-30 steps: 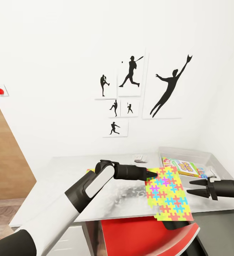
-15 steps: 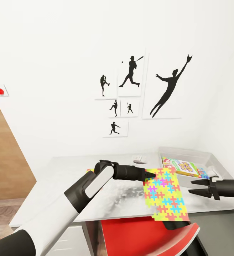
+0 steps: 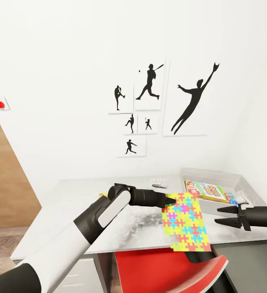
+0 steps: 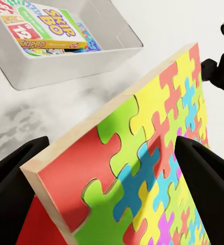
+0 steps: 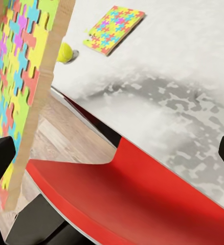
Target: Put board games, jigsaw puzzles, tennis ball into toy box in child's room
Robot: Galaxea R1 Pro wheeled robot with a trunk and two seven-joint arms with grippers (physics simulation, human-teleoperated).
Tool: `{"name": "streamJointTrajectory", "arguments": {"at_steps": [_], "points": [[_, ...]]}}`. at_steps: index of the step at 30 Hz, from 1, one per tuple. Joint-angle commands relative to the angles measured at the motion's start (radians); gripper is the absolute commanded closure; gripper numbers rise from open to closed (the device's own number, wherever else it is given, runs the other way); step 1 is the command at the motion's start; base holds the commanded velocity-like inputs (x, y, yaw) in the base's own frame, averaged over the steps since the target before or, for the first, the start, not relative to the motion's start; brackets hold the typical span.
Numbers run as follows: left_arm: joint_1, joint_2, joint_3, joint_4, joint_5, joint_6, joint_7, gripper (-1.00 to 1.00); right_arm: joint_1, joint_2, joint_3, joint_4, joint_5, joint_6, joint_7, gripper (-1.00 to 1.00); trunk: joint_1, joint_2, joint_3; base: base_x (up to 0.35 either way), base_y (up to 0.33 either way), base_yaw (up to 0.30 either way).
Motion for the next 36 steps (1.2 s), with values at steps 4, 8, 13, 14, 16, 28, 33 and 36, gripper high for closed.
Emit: {"name": "streamJointTrajectory", "arguments": {"at_steps": [4, 8, 13, 14, 16, 28, 33, 36], "points": [[0.001, -0.003, 0.000, 0.000, -0.003, 0.003, 0.022, 1.00, 0.000, -0.001, 0.002, -0.005, -0.004, 0.010, 0.001, -1.00, 0.001, -0.002, -0.002, 0.000, 0.000, 0.000], [0.003, -0.005, 0.000, 0.000, -0.004, 0.003, 0.037, 1.00, 0.001, 0.001, 0.004, -0.008, -0.005, 0.010, 0.001, -1.00, 0.001, -0.002, -0.002, 0.000, 0.000, 0.000], [0.005, -0.007, -0.001, 0.000, -0.003, 0.003, 0.044, 1.00, 0.001, 0.004, 0.005, -0.009, -0.005, 0.010, 0.002, -1.00, 0.001, -0.002, -0.002, 0.000, 0.000, 0.000], [0.005, -0.008, -0.001, 0.000, -0.003, 0.003, 0.044, 1.00, 0.001, 0.005, 0.005, -0.010, -0.005, 0.010, 0.002, -1.00, 0.001, -0.002, -0.002, 0.000, 0.000, 0.000], [0.005, -0.009, -0.001, 0.000, -0.003, 0.003, 0.044, 1.00, 0.001, 0.006, 0.005, -0.010, -0.005, 0.010, 0.002, -1.00, 0.001, -0.002, -0.002, 0.000, 0.000, 0.000], [0.006, -0.017, -0.041, -0.004, 0.001, -0.003, 0.037, 1.00, 0.001, 0.010, 0.003, -0.010, -0.003, 0.010, 0.002, -1.00, 0.001, -0.002, -0.002, 0.000, 0.000, 0.000], [0.006, -0.021, -0.056, -0.020, 0.004, -0.004, 0.034, 1.00, 0.000, 0.011, 0.003, -0.010, -0.003, 0.010, 0.002, -1.00, 0.001, -0.002, -0.002, 0.000, 0.000, 0.000], [0.006, -0.022, -0.061, -0.033, 0.004, -0.005, 0.029, 1.00, 0.000, 0.011, 0.003, -0.011, -0.003, 0.010, 0.002, -1.00, 0.001, -0.002, -0.002, 0.000, 0.000, 0.000]]}}
